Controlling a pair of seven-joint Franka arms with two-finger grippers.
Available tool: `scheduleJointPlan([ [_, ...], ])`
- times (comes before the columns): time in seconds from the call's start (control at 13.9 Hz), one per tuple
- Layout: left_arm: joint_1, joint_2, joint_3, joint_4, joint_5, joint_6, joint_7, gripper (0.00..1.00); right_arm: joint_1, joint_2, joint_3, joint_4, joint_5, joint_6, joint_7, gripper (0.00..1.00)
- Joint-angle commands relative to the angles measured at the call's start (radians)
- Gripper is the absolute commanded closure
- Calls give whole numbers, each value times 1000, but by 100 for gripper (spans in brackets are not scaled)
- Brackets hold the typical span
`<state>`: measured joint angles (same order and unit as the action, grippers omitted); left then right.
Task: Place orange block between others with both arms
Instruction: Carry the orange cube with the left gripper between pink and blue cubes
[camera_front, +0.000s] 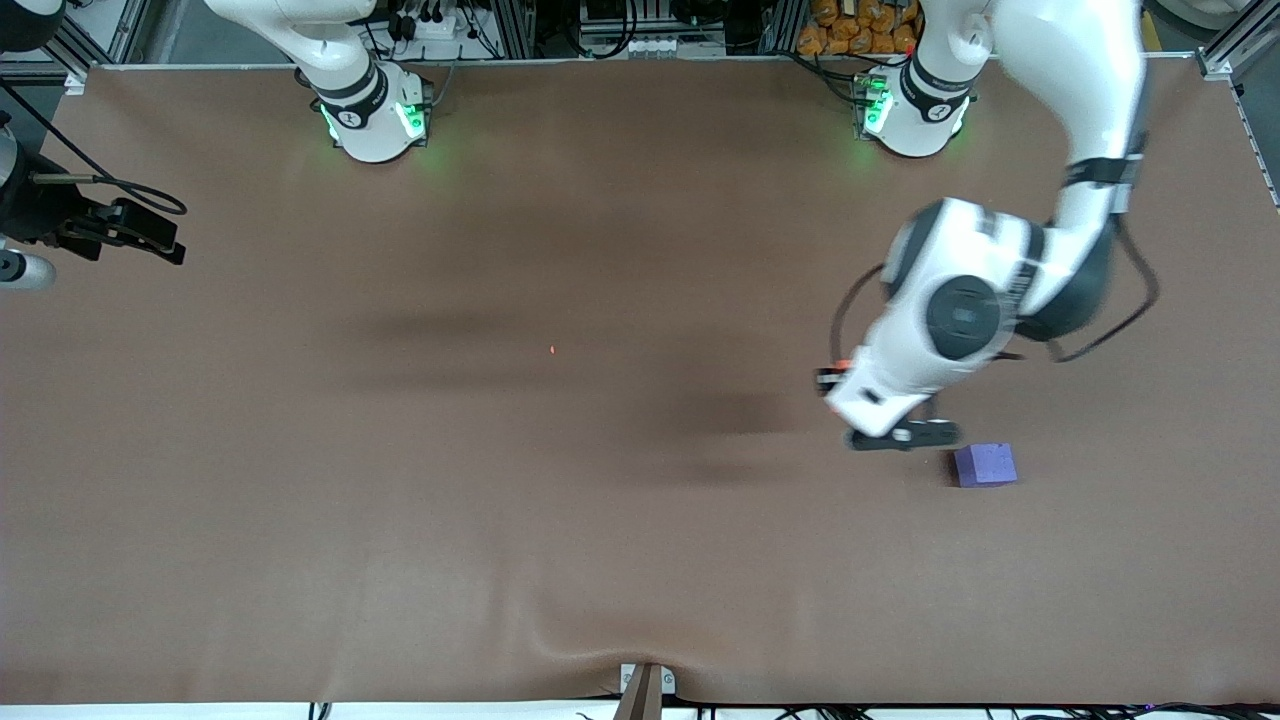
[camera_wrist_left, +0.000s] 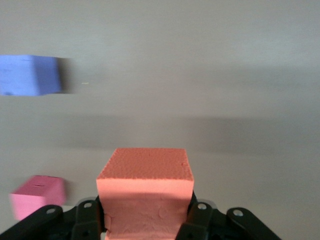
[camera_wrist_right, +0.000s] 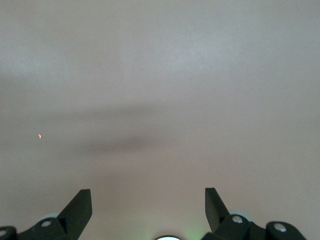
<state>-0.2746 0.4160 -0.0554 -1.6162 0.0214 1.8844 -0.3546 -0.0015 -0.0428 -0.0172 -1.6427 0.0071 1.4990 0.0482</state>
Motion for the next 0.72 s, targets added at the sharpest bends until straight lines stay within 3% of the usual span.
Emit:
scheduleJointPlan([
  [0.0,83,-98,-15,-143,17,25,87,100,5,-11,0,-12,-16,-10,-7,0],
  [0.29,239,-102,-20,-194,15,61,273,100,5,-11,0,-12,-16,-8,-8,0],
  [0.65,364,-77,-20,-345,15,327,425,100,6,-9,0,-12,-10,1,-8,0],
])
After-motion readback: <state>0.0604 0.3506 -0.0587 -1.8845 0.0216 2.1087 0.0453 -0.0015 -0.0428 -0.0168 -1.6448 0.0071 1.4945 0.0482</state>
